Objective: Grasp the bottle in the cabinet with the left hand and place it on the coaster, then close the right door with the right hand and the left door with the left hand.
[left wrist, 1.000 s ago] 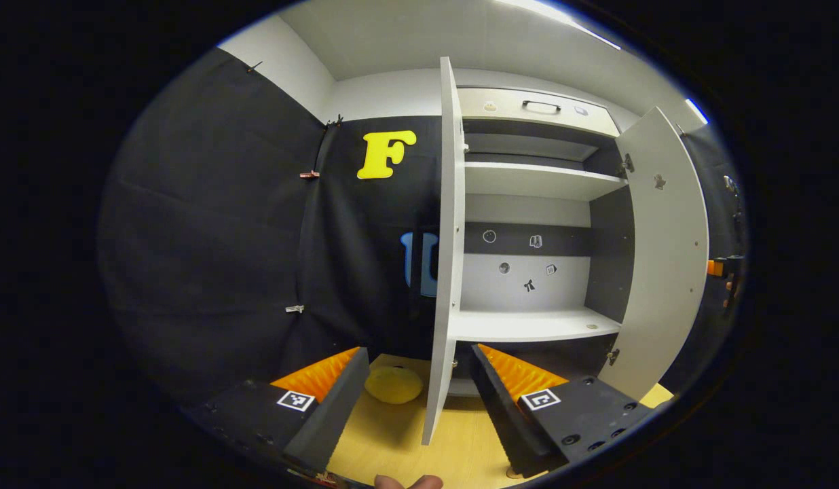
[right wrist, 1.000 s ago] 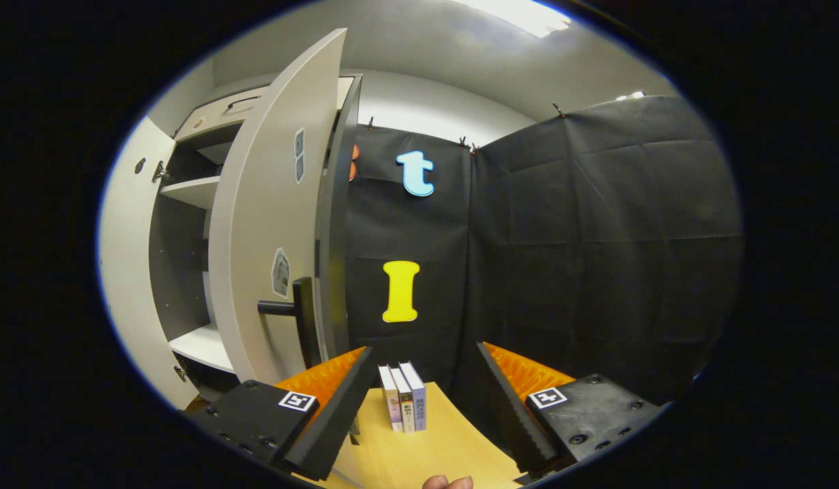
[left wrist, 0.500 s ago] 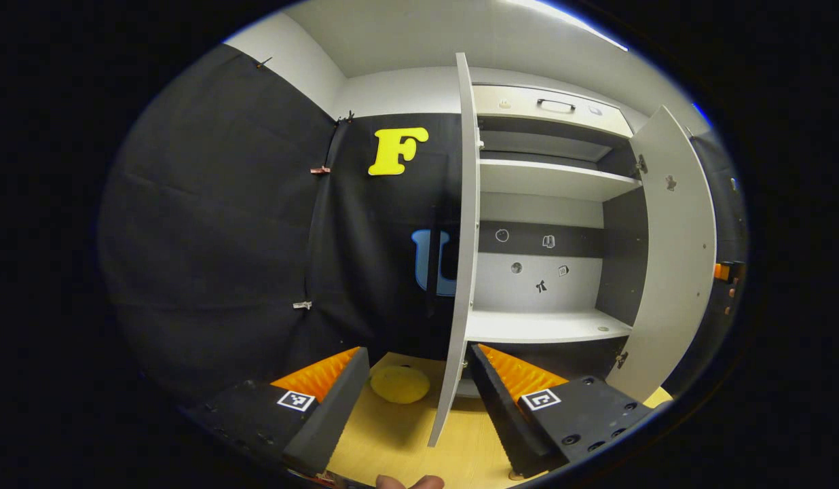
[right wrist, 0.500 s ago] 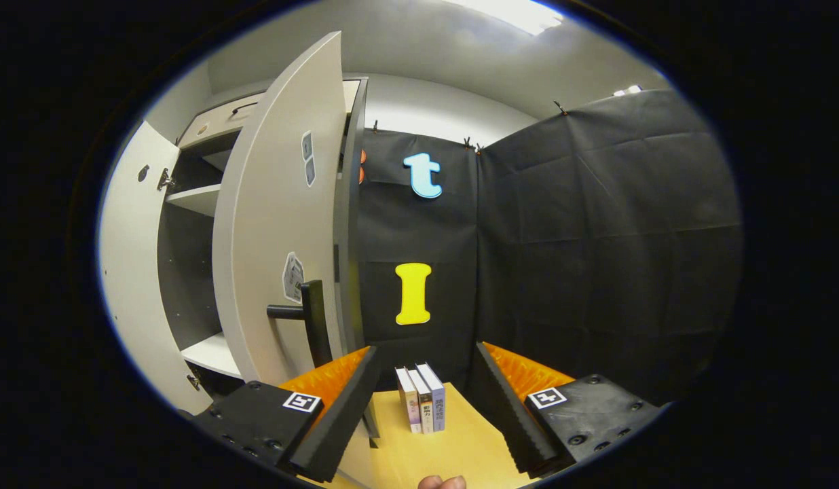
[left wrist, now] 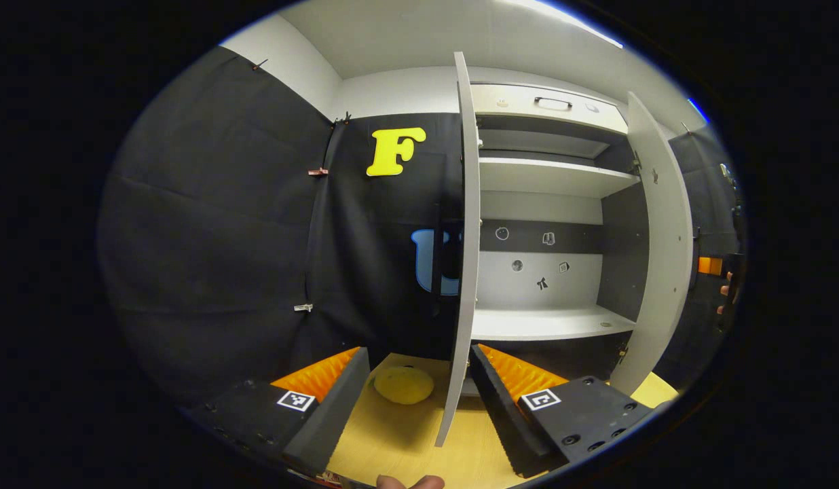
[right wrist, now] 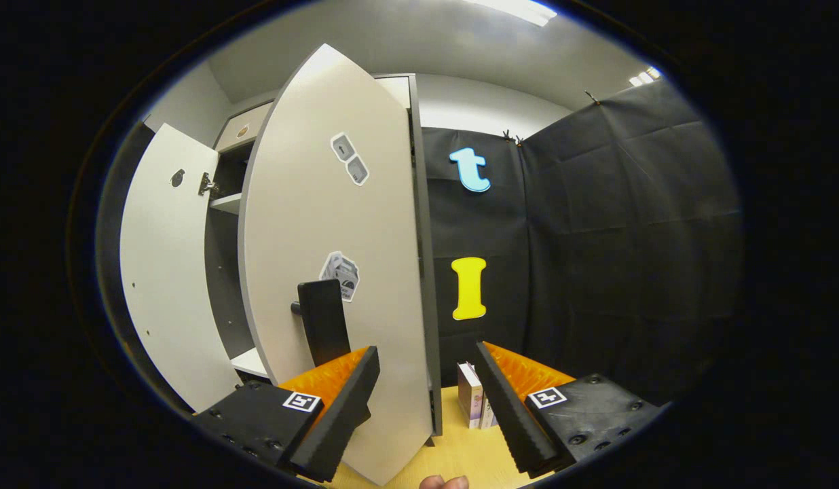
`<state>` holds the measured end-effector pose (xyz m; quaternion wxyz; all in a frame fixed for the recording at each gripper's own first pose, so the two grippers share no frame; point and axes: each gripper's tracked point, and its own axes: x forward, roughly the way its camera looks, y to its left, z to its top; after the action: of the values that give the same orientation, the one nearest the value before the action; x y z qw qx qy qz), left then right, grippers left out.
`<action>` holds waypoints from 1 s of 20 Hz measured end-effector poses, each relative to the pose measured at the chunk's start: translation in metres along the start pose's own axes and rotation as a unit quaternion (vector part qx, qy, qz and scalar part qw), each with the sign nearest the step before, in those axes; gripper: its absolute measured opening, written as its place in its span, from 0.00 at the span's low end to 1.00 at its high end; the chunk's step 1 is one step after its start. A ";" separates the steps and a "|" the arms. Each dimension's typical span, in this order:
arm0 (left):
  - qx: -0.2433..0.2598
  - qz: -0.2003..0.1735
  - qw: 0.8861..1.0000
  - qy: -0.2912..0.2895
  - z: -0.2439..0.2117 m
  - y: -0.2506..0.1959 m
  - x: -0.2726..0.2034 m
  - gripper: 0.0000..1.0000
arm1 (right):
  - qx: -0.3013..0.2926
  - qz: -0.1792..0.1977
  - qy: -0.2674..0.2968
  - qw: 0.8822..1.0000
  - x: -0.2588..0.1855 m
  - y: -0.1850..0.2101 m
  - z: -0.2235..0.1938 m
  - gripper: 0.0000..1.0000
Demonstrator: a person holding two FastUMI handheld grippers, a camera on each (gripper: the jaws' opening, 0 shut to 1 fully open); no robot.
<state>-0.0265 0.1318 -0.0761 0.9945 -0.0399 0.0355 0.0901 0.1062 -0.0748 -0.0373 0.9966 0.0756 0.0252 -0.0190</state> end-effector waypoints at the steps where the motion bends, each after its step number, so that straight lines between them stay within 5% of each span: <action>1: -0.001 0.001 1.000 -0.001 0.002 0.004 0.001 0.94 | -0.001 0.006 0.001 1.000 0.003 0.009 -0.001 0.95; 9: 0.007 0.010 1.000 -0.011 0.005 0.020 -0.001 0.94 | 0.014 0.041 0.010 0.999 0.029 0.065 -0.014 0.95; 20: 0.009 -0.007 1.000 -0.027 0.027 0.038 0.029 0.94 | 0.003 0.042 0.007 0.999 0.002 0.064 -0.010 0.95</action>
<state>-0.0030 0.1762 -0.0542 0.9960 -0.0283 0.0095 0.0839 0.1102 -0.0105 -0.0381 0.9961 0.0801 0.0285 0.0234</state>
